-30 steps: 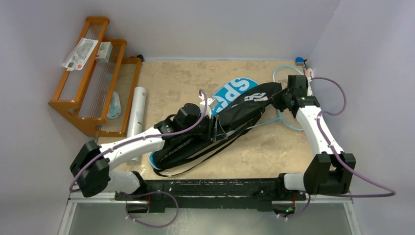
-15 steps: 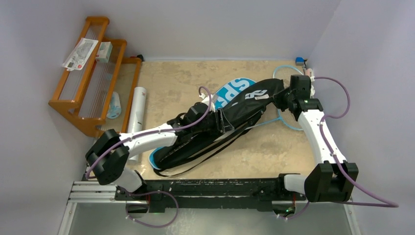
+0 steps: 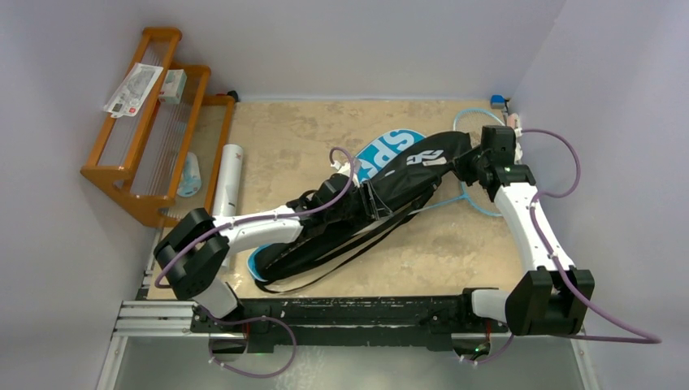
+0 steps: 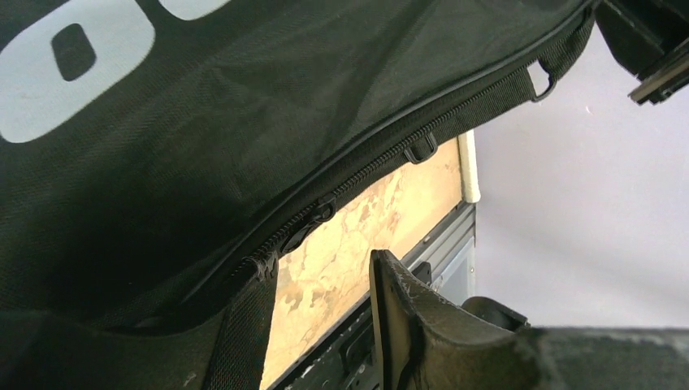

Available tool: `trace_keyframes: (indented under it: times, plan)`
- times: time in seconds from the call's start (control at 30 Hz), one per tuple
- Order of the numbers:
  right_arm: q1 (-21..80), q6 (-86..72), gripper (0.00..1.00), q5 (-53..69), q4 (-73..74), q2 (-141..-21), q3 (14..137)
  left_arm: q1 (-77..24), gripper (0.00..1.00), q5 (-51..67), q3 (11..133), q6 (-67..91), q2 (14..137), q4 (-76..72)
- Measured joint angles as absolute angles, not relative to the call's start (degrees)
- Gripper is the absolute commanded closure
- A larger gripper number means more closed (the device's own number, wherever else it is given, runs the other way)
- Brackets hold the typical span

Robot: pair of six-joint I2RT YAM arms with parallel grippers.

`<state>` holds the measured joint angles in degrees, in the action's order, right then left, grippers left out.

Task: Pack up the badminton gear
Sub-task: Zip the racket bag at the center of the board.

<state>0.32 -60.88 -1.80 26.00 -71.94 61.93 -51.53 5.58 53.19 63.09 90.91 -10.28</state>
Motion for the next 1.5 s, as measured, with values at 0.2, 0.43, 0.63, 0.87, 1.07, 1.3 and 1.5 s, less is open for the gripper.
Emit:
trace_keyframes:
  times: [0.2, 0.43, 0.63, 0.87, 1.07, 1.3, 1.5]
  plan:
    - [0.32, -60.95, 0.93, -1.41, 25.3, -71.9, 61.32, -51.57, 0.49, 2.24, 52.64, 65.56, 91.2, -12.64]
    - [0.32, -61.01, 0.93, -0.16, 23.7, -71.83, 60.69, -51.57, 0.48, 0.08, 49.58, 66.43, 91.5, -19.29]
    - [0.32, -61.01, 0.93, 0.25, 23.16, -71.79, 60.6, -51.57, 0.59, -1.26, 48.05, 67.05, 92.05, -22.81]
    - [0.32, -61.01, 0.93, 1.06, 22.85, -70.7, 60.42, -51.88, 0.71, -4.62, 46.15, 66.17, 93.3, -27.38]
    - [0.32, -61.06, 0.93, 1.28, 22.72, -70.26, 60.38, -51.94, 0.73, -8.38, 47.07, 64.77, 94.52, -26.22]
    - [0.32, -61.54, 0.94, 1.48, 22.17, -70.19, 59.7, -51.94, 0.79, -12.51, 50.24, 64.69, 95.46, -21.47]
    - [0.32, -62.0, 0.94, 2.26, 21.63, -70.06, 59.33, -52.14, 1.0, -17.26, 55.09, 64.29, 97.12, -14.66]
